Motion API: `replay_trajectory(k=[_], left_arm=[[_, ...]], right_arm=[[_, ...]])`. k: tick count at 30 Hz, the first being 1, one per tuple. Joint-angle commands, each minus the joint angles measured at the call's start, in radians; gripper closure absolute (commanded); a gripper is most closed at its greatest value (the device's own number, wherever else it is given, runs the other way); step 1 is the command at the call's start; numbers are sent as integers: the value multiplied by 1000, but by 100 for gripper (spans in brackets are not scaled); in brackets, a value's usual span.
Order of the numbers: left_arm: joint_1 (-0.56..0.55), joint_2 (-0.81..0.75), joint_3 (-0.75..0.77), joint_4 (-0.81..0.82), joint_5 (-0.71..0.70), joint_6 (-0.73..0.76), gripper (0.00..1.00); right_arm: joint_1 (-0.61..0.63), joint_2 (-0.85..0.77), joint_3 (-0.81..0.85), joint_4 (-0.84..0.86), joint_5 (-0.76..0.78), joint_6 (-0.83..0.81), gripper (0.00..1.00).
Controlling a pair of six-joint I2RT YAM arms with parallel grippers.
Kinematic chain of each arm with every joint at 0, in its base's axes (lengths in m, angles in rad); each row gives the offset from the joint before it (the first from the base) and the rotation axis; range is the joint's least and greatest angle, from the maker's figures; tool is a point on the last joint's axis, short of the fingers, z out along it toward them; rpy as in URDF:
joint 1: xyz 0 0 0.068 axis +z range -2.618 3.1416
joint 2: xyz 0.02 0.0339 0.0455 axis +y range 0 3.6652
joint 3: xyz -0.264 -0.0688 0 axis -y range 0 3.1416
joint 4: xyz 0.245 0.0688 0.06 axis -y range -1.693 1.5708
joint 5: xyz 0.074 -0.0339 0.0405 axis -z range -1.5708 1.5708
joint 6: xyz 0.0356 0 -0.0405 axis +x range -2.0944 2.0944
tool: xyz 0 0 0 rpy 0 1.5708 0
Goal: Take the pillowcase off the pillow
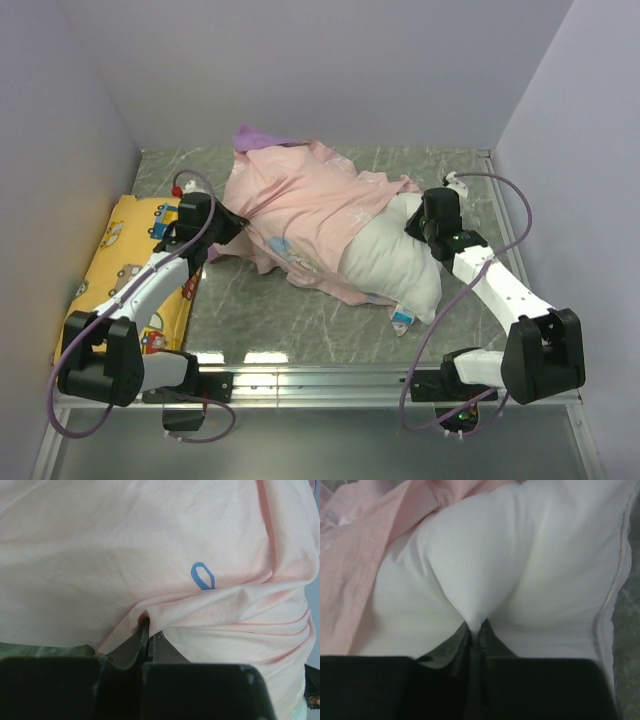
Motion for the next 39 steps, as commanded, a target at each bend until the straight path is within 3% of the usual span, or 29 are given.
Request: replay_trajectory(k=[1,2,5,6,9,12,16,20,24,31,33,35,36,39], left_arm=[[5,-47,46,-95,-59,84,99],[6,-60,68,-112,-92,97,99],[5,-80,180,-184,-140,144,83],[5,-82,238,-207,-149,157,65],[-4,-81,345,-222,-175,203,34],[-27,-19,451,-204,-125,288,21],[-102,183,627,-227,-82,425,17],[-170,359,813,-293,-71,508,16],[-193,496,905,-345,-80,540,16],[-211,562,890,-296,-34,537,17],[-211,573,898,-301,-42,531,24],[-211,599,928,-328,-59,526,40],[-211,605,933,-330,-59,525,61],[-211,622,962,-342,-152,513,100]], right_arm=[[-9,0,-115,129,-46,38,100],[1,-7,-140,170,-26,42,100],[18,-58,-252,254,10,50,100],[29,-102,-284,296,19,55,100],[58,-185,-376,377,36,61,100],[138,-243,-387,394,100,20,100],[248,-289,-375,394,214,-36,100],[271,-296,-359,359,246,-40,100],[279,-319,-358,344,257,-50,100],[282,-326,-315,281,283,-71,100],[282,-328,-301,272,284,-77,100],[282,-335,-292,264,290,-77,100],[282,-337,-281,243,303,-79,100],[282,-340,-240,189,330,-79,100]])
